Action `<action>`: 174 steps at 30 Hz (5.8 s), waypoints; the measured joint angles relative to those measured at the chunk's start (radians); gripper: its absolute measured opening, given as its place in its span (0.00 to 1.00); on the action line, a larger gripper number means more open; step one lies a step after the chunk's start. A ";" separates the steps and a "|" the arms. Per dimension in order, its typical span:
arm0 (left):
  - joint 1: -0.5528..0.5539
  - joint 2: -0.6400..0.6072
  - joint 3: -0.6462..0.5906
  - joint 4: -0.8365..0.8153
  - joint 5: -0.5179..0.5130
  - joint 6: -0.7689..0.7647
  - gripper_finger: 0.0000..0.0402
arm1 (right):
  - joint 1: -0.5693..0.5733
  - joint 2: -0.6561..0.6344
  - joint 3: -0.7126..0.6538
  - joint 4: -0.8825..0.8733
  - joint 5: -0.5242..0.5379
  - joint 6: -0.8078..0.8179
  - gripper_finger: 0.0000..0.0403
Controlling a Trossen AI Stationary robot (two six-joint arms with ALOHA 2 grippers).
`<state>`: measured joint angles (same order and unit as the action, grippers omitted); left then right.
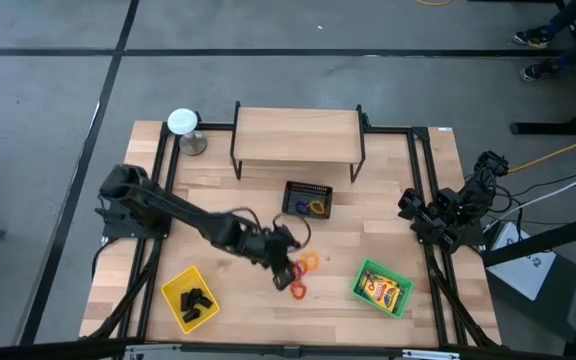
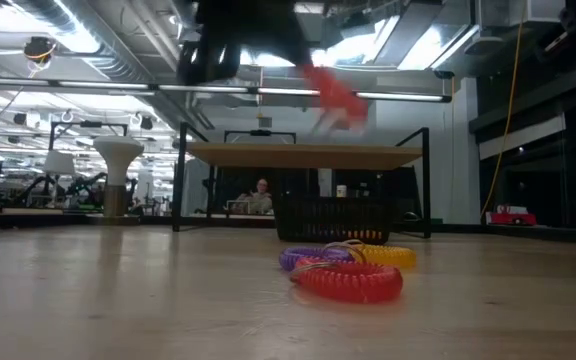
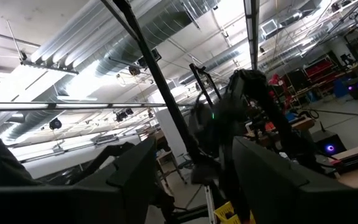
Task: Pick & Place Office Desk Supplies
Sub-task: Put the bottom orange spring keychain into the black basket, then put the yellow spring keychain into the black basket
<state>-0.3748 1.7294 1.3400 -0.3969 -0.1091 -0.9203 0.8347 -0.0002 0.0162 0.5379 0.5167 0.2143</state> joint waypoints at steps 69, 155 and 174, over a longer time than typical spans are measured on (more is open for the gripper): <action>0.013 -0.006 0.003 0.512 -0.521 0.123 0.32 | -0.039 0.022 0.000 0.127 0.395 0.363 0.53; -0.214 -1.002 -0.891 0.625 -0.361 0.295 0.32 | -0.460 2.105 1.450 -1.414 -0.394 1.398 0.40; -0.214 -1.002 -0.891 0.598 -0.360 0.295 0.32 | -0.476 2.094 1.385 -1.348 -0.447 1.428 0.03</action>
<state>-0.5892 0.7273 0.4488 0.2011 -0.4686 -0.6254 0.3585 2.0939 1.4013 -0.8097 0.0700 1.6421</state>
